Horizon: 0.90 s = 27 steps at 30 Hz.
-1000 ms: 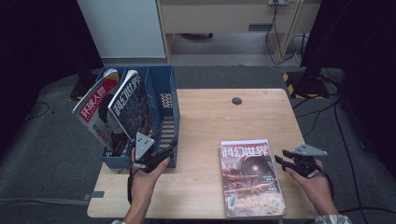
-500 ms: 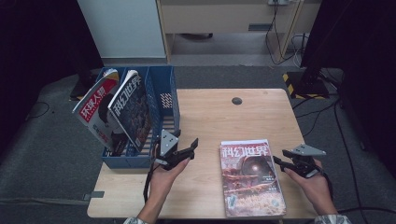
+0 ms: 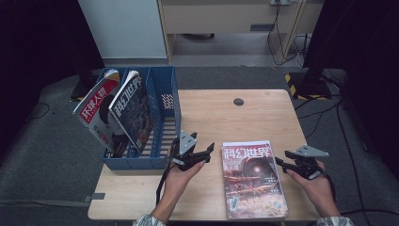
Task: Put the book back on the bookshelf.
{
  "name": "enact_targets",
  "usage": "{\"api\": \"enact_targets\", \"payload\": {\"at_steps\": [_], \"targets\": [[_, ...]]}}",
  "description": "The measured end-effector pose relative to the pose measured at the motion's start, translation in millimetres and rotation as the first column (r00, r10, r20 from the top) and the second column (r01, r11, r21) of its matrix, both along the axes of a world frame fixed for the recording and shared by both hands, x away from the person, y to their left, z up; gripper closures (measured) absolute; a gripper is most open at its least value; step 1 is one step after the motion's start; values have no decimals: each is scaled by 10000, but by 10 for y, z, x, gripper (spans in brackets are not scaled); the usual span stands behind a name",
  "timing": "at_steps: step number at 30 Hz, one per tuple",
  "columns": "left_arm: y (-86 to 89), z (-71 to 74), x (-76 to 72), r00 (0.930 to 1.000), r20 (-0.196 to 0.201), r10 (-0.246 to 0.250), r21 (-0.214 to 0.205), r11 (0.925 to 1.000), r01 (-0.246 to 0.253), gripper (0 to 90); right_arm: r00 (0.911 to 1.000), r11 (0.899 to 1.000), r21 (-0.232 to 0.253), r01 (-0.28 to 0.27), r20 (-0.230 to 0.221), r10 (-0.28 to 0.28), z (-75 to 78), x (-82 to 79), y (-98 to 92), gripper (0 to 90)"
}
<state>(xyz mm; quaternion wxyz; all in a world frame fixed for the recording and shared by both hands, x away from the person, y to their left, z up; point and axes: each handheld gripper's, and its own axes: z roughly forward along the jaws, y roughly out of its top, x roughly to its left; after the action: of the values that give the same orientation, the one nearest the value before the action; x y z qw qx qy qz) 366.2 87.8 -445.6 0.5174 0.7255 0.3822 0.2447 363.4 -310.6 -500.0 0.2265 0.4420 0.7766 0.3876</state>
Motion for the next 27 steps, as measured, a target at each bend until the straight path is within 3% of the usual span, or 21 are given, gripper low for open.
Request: {"api": "enact_targets", "payload": {"at_steps": [14, 18, 27], "targets": [[-376, -228, 198, 9960, -799, -400, 229, 9989, 420, 223, 9994, 9998, -21, -195, 285, 195, 15, -10, 14, 564], [-405, -304, 224, 9934, -1072, -416, 537, 9974, 476, 214, 9993, 9997, -37, -256, 289, 257, 22, -12, 25, 560], [-452, -471, 178, 9883, -1389, -633, 816, 9938, 751, 203, 9994, 9996, -76, -277, 205, 279, 4, 26, 85, 497]]}}
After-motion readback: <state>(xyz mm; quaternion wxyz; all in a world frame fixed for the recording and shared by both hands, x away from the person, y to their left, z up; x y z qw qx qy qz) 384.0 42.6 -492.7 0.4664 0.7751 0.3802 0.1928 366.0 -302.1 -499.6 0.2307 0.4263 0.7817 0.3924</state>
